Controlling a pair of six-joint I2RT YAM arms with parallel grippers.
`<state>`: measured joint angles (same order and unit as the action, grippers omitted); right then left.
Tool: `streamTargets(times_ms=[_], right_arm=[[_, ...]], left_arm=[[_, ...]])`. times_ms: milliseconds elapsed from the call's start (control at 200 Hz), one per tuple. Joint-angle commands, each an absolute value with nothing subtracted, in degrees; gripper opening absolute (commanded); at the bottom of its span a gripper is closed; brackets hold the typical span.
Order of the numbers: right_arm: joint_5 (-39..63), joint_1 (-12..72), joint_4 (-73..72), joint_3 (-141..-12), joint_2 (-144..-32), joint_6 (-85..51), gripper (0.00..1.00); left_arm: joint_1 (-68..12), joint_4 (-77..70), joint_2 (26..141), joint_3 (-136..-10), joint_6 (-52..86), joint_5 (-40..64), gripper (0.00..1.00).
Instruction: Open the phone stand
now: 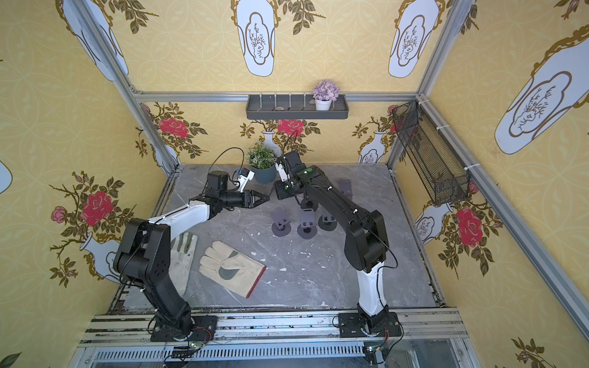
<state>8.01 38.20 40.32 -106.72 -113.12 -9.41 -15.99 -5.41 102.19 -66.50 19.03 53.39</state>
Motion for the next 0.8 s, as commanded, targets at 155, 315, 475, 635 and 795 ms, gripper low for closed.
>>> streamTargets(times_ms=[155,315,475,635,795], right_arm=[[15.9,37.5,34.2,-105.7,-111.4,-11.6,0.00],[16.3,36.9,34.4,-103.7,-110.4,-11.4,0.00],[16.8,36.6,35.1,-102.5,-109.8,-11.4,0.00],[17.6,36.7,35.3,-101.8,-109.0,-11.1,0.00],[17.8,36.7,35.2,-100.9,-108.4,-10.8,0.00]], left_arm=[[-16.0,-7.8,100.3,-65.9,18.6,53.1,0.99],[-15.9,-9.2,100.0,-67.0,19.6,52.9,0.99],[-15.8,-9.1,99.8,-68.5,18.9,50.5,0.99],[-15.9,-7.2,102.1,-71.2,17.6,49.7,0.99],[-15.8,-6.9,104.2,-73.4,17.1,49.7,1.00]])
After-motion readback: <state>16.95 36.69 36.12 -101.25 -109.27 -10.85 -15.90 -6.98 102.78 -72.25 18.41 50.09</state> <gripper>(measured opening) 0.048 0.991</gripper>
